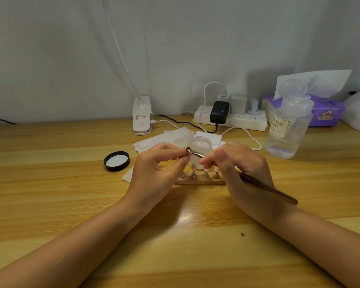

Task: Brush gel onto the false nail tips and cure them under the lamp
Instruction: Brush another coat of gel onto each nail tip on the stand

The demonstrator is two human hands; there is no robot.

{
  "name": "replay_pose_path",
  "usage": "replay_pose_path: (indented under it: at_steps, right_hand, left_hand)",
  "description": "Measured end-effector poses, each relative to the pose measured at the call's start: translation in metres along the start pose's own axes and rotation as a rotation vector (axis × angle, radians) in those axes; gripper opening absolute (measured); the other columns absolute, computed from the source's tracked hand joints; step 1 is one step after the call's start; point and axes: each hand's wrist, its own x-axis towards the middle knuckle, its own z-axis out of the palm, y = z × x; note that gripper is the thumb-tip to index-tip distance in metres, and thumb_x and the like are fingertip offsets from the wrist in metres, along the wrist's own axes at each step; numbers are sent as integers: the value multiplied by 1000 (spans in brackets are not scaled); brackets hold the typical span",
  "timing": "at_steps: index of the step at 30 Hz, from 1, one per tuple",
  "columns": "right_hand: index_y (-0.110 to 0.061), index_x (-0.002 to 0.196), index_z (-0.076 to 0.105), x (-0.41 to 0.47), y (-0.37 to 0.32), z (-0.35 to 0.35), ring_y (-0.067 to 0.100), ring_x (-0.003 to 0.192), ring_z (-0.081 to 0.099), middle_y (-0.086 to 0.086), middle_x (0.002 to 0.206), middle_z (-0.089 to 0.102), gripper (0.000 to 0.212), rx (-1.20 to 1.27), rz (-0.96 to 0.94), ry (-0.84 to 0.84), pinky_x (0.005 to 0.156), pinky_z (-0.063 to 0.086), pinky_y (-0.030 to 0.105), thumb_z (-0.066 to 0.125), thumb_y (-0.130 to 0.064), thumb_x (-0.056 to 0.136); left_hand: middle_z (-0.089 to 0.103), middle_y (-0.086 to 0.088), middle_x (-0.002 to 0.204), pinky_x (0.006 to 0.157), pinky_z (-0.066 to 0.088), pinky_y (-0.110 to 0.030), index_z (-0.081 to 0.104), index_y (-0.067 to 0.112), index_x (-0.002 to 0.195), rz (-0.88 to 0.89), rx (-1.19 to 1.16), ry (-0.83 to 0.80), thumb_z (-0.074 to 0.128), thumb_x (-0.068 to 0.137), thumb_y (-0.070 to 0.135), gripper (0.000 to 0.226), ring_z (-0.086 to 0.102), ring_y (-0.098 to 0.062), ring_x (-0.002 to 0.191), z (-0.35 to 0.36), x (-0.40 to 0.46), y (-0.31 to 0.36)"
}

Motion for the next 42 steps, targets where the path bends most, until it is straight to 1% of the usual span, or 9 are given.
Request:
replay_pose_path:
  at_steps: [6,12,17,21,23,28,31,38,42]
  right_hand:
    - [-23,68,62,-4,-1,-5,1,62,54,-11,59,57,46,72,45,88,66,42,30,29,-38,97]
    - [-12,78,68,0,-1,-1,8,71,57,-7,70,61,53,0,17,34,68,46,34,28,-40,97]
    - [-25,76,64,0,-2,-3,3,68,57,-11,66,60,44,41,44,24,66,46,36,28,-41,96]
    - [-24,68,63,-2,-3,-6,2,62,56,-11,59,58,42,83,95,60,67,42,32,32,-32,95]
    - [-25,69,61,-2,-4,-6,4,63,57,-7,61,60,43,118,97,73,67,44,32,30,-37,96]
    - [-24,80,61,1,-7,-2,5,74,60,-13,71,60,42,75,111,11,71,50,41,26,-41,95]
    - [-28,76,61,1,-8,-3,6,71,60,-10,68,62,36,102,127,21,69,49,43,31,-32,95]
    - [-25,66,61,-1,-9,-6,4,63,56,-10,60,58,44,171,174,66,69,42,27,26,-28,92]
    - [-26,75,60,-1,-9,-5,1,70,59,-8,68,62,38,169,189,52,70,41,16,26,-29,92]
  left_hand:
    - [67,3,84,71,46,-12,70,14,96,-2,2,-11,68,79,5,19,60,-6,80,0,1,0]
    - [66,5,83,71,44,-9,71,14,93,10,-1,-10,68,78,4,18,59,-3,80,1,1,0]
    - [65,7,83,70,44,-9,70,16,92,8,-2,-9,68,78,3,19,59,-1,80,0,1,-1]
    - [67,7,85,72,46,-11,69,18,93,16,-3,-11,68,78,3,22,60,-3,82,0,1,-2]
    - [67,6,86,73,46,-11,69,18,94,16,-9,-14,68,78,2,23,61,-3,82,0,1,-2]
    - [68,6,87,73,46,-12,70,15,94,24,-17,-35,67,78,1,22,61,-3,83,0,1,-2]
    - [68,9,85,72,45,-10,69,16,95,22,-22,-32,67,77,0,24,61,-1,81,0,2,-1]
    - [69,9,89,75,48,-12,69,16,98,0,-72,-29,67,77,3,24,63,0,85,0,2,-1]
    - [69,10,87,73,46,-8,69,13,98,-24,-97,-20,68,76,3,24,64,2,85,0,1,-2]
